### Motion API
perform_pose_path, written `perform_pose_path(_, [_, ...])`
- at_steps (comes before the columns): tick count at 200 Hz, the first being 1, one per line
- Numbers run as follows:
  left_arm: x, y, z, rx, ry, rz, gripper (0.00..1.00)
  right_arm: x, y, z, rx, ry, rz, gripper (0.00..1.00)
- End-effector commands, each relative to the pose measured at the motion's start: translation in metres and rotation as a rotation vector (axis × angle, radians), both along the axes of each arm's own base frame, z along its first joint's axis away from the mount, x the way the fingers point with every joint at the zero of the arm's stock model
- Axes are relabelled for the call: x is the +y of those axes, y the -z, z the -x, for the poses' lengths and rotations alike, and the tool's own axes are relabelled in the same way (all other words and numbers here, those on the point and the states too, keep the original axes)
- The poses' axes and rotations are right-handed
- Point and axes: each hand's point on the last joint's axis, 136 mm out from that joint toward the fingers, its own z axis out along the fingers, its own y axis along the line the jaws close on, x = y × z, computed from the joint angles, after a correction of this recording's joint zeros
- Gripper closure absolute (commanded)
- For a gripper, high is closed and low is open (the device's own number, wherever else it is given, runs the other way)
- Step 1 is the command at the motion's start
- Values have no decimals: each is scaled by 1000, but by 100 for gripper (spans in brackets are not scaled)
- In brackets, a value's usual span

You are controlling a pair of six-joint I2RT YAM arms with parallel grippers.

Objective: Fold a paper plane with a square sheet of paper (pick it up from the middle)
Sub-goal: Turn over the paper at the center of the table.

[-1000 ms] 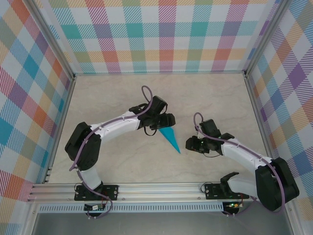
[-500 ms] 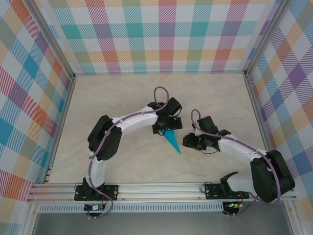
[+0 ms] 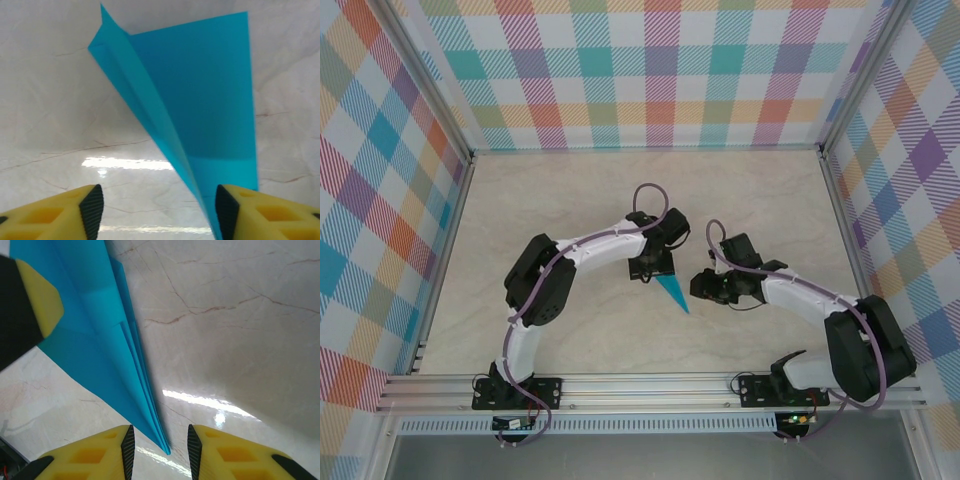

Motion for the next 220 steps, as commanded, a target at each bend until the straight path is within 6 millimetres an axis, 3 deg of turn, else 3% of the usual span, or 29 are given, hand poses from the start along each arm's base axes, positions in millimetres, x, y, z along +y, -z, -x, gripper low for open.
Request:
perform_pose_path(1, [8, -22, 7, -39, 8, 13, 44, 14, -13, -11, -31, -43, -61, 64])
perform_pose_path(45, [23, -17, 17, -56, -7, 22, 60, 35, -12, -19, 9, -124, -129, 59])
perform_pose_path(64, [29, -13, 20, -61, -14, 15, 73, 42, -8, -24, 24, -145, -139, 56])
perform_pose_path(122, [30, -4, 22, -55, -12, 23, 77, 55, -1, -31, 57, -212, -164, 51])
perform_pose_path(220, [29, 1, 24, -48, -8, 27, 77, 63, 8, -25, 67, -287, -153, 53])
